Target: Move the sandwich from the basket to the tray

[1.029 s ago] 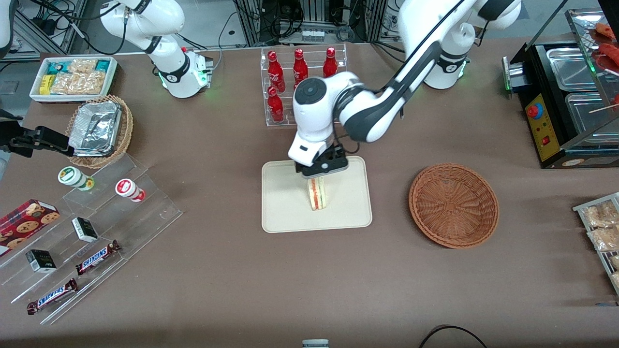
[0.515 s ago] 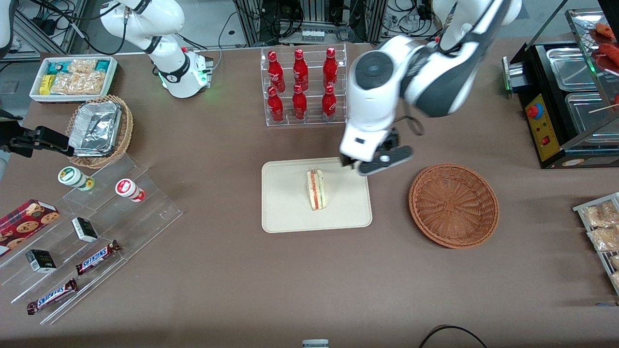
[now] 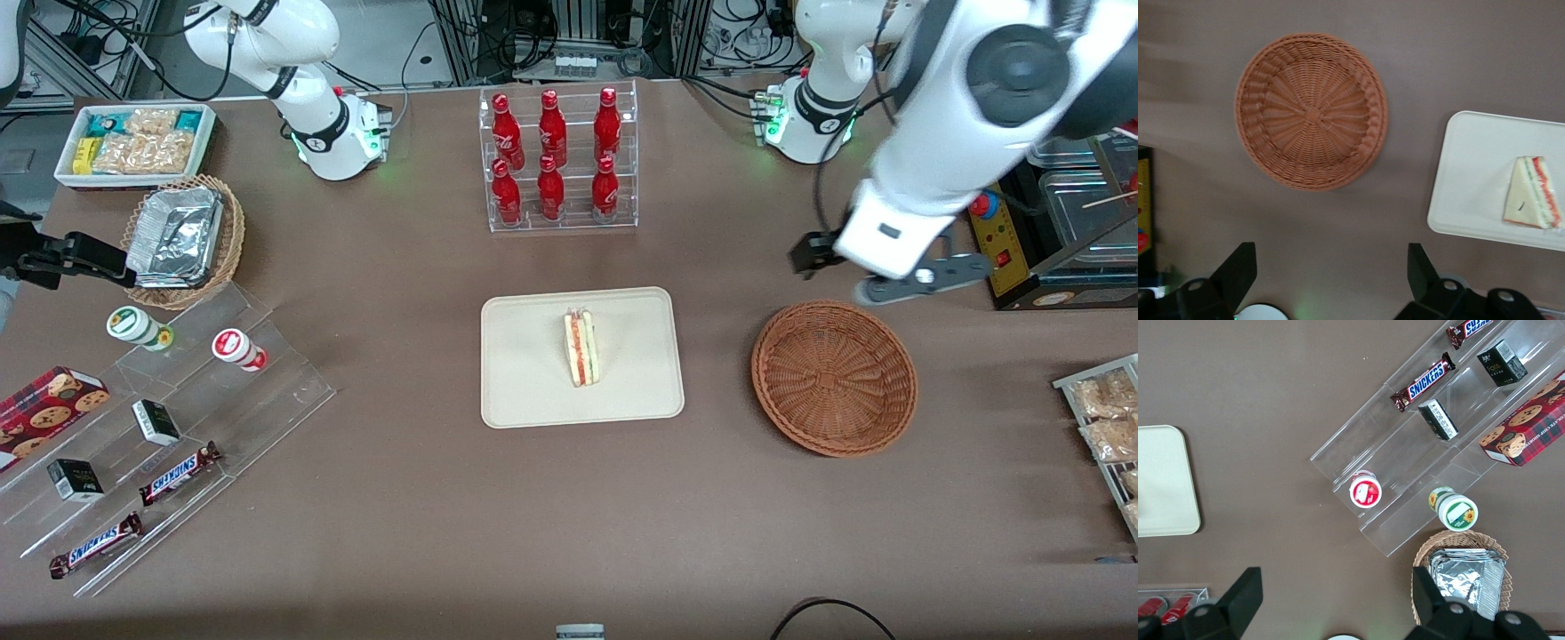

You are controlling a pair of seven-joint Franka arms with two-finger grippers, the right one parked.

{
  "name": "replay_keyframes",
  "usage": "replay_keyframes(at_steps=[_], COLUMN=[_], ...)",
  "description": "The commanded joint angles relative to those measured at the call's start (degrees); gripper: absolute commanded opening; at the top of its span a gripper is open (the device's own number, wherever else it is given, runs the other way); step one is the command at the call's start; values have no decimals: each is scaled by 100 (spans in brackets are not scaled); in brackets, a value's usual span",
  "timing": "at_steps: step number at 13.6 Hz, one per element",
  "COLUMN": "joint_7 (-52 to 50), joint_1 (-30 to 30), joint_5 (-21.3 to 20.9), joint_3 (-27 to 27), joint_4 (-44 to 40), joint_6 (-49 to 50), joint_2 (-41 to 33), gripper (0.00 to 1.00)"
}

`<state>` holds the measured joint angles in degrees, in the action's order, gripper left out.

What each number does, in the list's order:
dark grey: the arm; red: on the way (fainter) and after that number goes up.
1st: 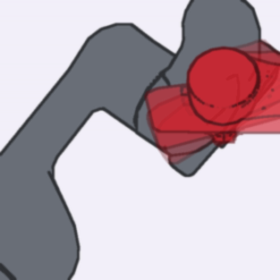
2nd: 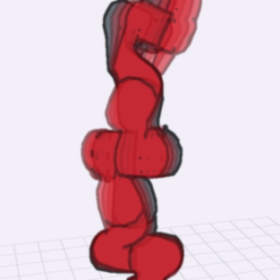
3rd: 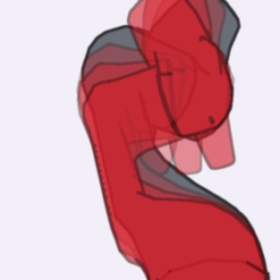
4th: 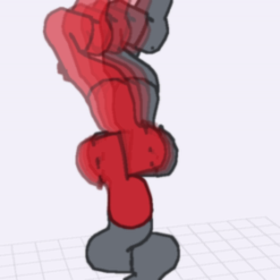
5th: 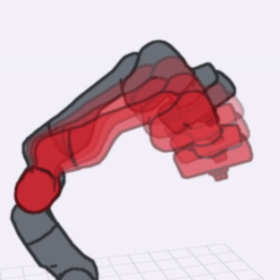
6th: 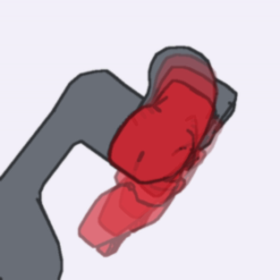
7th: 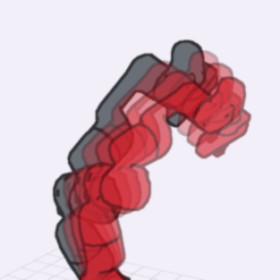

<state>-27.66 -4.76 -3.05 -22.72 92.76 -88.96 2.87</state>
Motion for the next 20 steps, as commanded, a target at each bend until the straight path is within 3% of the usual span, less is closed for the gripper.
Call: replay_keyframes(at_steps=[1,4,8,11,20], joint_7=[498,1128,1850,2098,2107], joint_1=[-315,-395,438,870,871], joint_5=[120,138,287,296,490], joint_3=[-57,293,1618,2279,2317], joint_4=[137,146,313,322,-186], joint_6=[176,317,467,485,414], joint_2=[-199,-348,-717,-771,-271], gripper=[100,100,100,100,100])
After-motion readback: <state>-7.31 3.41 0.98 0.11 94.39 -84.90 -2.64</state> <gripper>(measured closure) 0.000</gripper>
